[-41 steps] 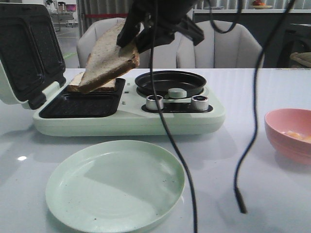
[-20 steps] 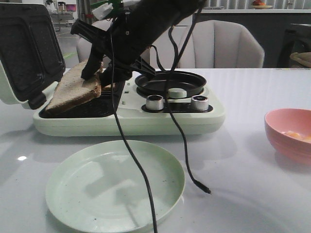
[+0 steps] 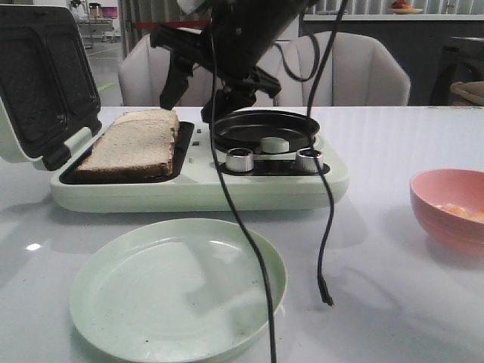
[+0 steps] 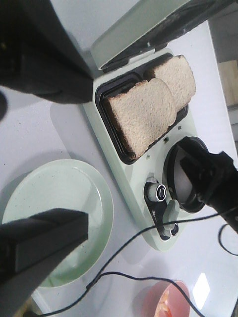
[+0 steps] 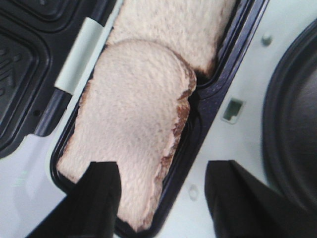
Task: Make breakfast with bread and shrimp
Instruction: 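Release the bread and raise the right gripper away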
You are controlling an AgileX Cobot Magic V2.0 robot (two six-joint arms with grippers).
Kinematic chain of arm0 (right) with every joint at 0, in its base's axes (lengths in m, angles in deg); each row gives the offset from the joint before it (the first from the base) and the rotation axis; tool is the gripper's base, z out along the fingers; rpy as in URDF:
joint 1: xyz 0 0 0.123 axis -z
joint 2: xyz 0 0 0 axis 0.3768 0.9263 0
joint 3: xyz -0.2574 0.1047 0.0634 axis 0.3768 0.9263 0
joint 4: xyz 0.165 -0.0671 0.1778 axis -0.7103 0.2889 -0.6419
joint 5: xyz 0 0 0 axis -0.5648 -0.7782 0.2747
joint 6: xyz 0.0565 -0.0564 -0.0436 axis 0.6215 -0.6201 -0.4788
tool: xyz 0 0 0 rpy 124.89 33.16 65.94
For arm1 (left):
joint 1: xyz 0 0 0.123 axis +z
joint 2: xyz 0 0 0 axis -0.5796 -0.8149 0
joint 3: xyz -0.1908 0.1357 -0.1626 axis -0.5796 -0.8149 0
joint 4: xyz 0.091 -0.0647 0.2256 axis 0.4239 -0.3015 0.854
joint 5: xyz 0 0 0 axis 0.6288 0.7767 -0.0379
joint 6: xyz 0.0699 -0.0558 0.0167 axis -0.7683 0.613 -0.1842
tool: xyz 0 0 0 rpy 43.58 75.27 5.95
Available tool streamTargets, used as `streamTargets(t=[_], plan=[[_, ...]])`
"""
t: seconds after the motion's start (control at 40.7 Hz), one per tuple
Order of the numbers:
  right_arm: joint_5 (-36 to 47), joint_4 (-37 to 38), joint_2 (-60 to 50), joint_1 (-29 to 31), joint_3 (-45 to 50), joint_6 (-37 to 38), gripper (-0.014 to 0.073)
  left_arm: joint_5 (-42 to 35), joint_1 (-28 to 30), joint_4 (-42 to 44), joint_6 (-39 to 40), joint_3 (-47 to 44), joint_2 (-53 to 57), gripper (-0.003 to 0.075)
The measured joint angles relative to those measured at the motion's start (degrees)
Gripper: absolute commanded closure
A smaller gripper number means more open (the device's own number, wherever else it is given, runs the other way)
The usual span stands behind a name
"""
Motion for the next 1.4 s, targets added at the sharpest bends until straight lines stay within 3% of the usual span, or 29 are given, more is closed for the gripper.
streamTargets(t=[0.221, 0.344, 0.467, 0.738, 1.156, 1.402], plan=[[-6.6, 17.9, -9.8, -6.1, 1.0, 1.7, 0.0105, 0.0, 0.0, 0.0, 0.0, 0.0, 0.0, 0.0213], [-9.7, 30.3, -14.9, -11.5, 3.8, 7.9, 0.0105, 0.0, 0.0, 0.0, 0.0, 0.0, 0.0, 0.0213], [-10.9, 37.2, -20.4, -14.7, 8.6, 12.6, 0.0105, 0.0, 0.0, 0.0, 0.0, 0.0, 0.0, 0.0214], [-9.6, 38.0, -34.6, -15.3, 25.4, 14.2, 0.0105, 0.1, 0.0, 0.0, 0.0, 0.0, 0.0, 0.0213], [4.8, 31.8, -61.5, -15.3, 55.6, 14.9, 0.0105, 1.0, 0.0, 0.0, 0.0, 0.0, 0.0, 0.0213], [6.4, 31.5, -73.9, -15.3, 66.3, 15.0, 0.0105, 4.6, 0.0, 0.1, 0.0, 0.1, 0.0, 0.0213]])
